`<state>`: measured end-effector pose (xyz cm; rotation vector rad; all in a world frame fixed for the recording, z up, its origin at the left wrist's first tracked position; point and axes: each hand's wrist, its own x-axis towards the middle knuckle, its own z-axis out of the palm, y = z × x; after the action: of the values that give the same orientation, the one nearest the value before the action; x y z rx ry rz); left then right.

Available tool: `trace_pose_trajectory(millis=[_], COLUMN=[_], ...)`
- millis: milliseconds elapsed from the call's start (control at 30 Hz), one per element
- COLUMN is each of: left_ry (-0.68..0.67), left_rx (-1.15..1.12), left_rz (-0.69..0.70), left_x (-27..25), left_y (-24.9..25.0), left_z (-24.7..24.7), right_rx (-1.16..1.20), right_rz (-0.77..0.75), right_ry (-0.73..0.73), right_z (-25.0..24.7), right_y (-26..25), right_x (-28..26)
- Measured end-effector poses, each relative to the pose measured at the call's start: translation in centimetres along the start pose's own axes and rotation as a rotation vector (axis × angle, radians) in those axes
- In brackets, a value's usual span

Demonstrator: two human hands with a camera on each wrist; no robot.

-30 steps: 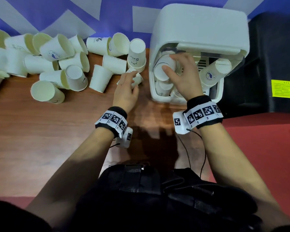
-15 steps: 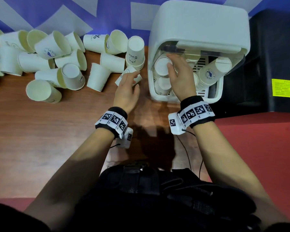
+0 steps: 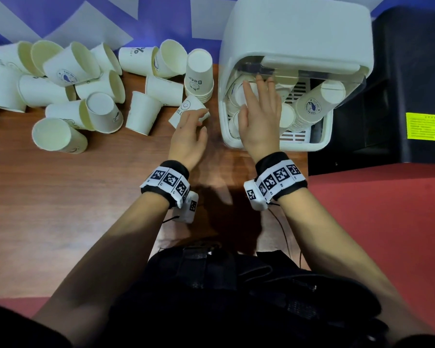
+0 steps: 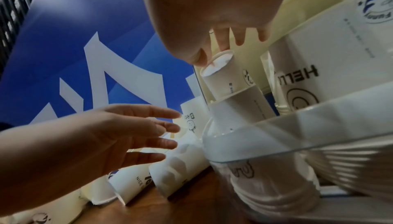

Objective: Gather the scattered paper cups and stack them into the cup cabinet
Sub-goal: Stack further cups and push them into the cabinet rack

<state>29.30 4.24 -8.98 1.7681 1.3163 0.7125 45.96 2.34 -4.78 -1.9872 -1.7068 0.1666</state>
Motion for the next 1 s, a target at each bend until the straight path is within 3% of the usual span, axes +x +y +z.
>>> trace_pose_trajectory(millis=[167, 333, 567, 733, 1000], left_ry=[-0.002, -0.003, -0.022, -0.006, 0.1], left_rx=[-0.015, -0.021, -0.031, -0.014, -0.027], left_rz=[-0.012, -0.03, -0.046, -0.024, -0.078], left_x=[-0.3, -0.5, -0.8, -1.2, -3.7], left_y=[0.1, -0.1, 0.2, 0.7, -0.5], left_z=[0.0, -0.2, 0.0, -0.7, -2.9], right_rx=[-0.067, -0.259, -0.302, -0.286, 0.131], right_rz=[0.021, 0.107, 0.22, 0.191, 0.125], right_ry=[-0.163, -0.421, -0.546, -0.449, -0.152], right_z=[0.0, 0.3, 0.7, -0.5, -0.3], right_y=[-0.3, 0.3, 0.0, -0.7, -5.4], right_x=[2.0, 3.6, 4.3, 3.5, -2.1])
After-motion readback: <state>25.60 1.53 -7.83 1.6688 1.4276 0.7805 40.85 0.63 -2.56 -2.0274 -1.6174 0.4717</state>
